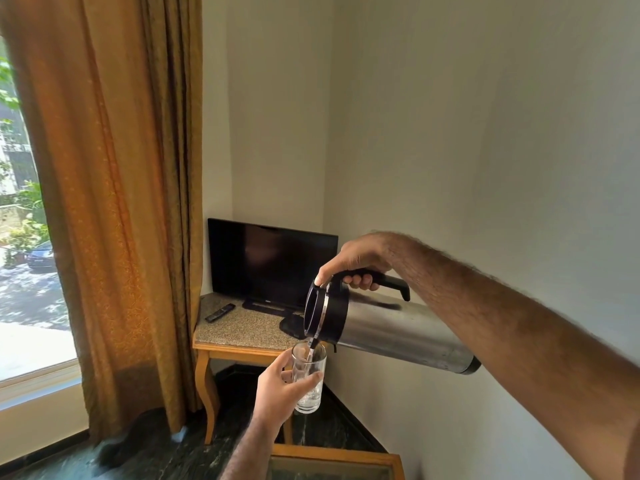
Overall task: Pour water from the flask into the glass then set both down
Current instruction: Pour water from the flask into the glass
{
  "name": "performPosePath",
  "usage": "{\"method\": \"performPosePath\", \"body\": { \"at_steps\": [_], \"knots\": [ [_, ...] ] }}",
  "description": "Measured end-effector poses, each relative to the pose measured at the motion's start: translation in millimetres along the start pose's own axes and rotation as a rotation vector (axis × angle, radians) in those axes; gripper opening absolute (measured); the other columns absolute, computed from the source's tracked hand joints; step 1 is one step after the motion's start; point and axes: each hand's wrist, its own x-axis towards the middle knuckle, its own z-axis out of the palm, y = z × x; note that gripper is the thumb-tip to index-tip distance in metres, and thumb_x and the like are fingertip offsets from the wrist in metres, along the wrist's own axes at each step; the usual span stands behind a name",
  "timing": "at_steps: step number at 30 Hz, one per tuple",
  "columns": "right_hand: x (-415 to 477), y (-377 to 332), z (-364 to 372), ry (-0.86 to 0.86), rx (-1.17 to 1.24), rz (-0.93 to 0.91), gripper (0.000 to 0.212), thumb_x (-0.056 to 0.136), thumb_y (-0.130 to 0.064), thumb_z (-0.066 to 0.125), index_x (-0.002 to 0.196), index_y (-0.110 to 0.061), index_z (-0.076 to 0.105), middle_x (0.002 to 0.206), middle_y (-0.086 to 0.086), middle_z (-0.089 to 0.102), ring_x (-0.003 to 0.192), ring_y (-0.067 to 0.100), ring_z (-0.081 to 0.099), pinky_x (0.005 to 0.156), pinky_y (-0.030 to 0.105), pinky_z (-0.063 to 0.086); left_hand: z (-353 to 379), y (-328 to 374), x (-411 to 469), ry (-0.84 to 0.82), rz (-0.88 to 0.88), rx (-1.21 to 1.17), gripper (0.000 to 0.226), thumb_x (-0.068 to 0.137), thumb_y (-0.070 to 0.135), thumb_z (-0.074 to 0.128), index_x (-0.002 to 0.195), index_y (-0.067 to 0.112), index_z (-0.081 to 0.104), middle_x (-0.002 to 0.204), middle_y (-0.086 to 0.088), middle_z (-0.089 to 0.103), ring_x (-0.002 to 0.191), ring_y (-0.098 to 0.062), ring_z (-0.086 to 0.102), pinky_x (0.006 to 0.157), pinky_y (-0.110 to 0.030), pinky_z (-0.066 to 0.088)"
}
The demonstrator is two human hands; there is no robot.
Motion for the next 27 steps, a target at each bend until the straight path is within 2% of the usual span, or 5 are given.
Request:
{"method": "performPosePath", "body": {
  "at_steps": [4, 10, 17, 24, 27],
  "knots": [
    [-1.7, -1.7, -1.1, -0.002, 0.0, 0.002, 0.05, 0.067, -0.058, 0.087, 0.045, -0.024, 0.057, 0.053, -0.004, 0.05, 0.043, 0.013, 0.044, 0.048, 0.023, 0.041, 0.2, 6.4, -3.7, -0.008, 0.018, -0.008, 0.044, 0.074, 0.029, 0.094, 0.104, 0.047, 0.067, 0.095, 0.04, 0.074, 0.086, 0.015, 0.073, 0.06, -0.01, 0.058],
    [-3.0, -3.0, -0.9, -0.013, -0.009, 0.003, 0.049, 0.072, -0.057, 0.087, 0.05, -0.022, 0.059, 0.054, -0.003, 0.051, 0.044, 0.013, 0.044, 0.048, 0.023, 0.041, 0.1, 5.7, -8.9, 0.014, 0.025, -0.018, 0.049, 0.074, 0.031, 0.094, 0.114, 0.043, 0.069, 0.1, 0.017, 0.08, 0.093, -0.001, 0.076, 0.066, -0.01, 0.052],
    [-5.5, -6.8, -1.2, -0.001, -0.028, 0.014, 0.052, 0.069, -0.059, 0.088, 0.046, -0.023, 0.058, 0.055, -0.003, 0.05, 0.044, 0.014, 0.043, 0.049, 0.025, 0.041, -2.8, -1.1, -9.3, 0.018, 0.019, -0.043, 0.064, 0.075, 0.027, 0.094, 0.133, 0.026, 0.069, 0.118, 0.007, 0.077, 0.114, -0.018, 0.073, 0.09, -0.034, 0.061],
    [-8.8, -8.8, 1.1, 0.014, -0.069, 0.025, 0.056, 0.081, -0.057, 0.084, 0.048, -0.022, 0.056, 0.054, -0.002, 0.049, 0.044, 0.014, 0.043, 0.05, 0.025, 0.041, -3.0, -1.4, -14.9, 0.028, -0.001, -0.029, 0.05, 0.075, 0.026, 0.094, 0.119, 0.034, 0.072, 0.104, 0.01, 0.082, 0.107, -0.017, 0.078, 0.073, -0.02, 0.063],
    [-12.0, -9.0, 0.6, 0.018, -0.06, 0.018, 0.055, 0.081, -0.058, 0.083, 0.049, -0.022, 0.055, 0.055, -0.002, 0.05, 0.045, 0.015, 0.044, 0.052, 0.026, 0.041, -1.3, 2.3, -18.0, 0.026, 0.007, -0.03, 0.068, 0.075, 0.025, 0.094, 0.137, 0.019, 0.066, 0.107, 0.01, 0.079, 0.096, -0.005, 0.078, 0.067, -0.015, 0.061]
  ]
}}
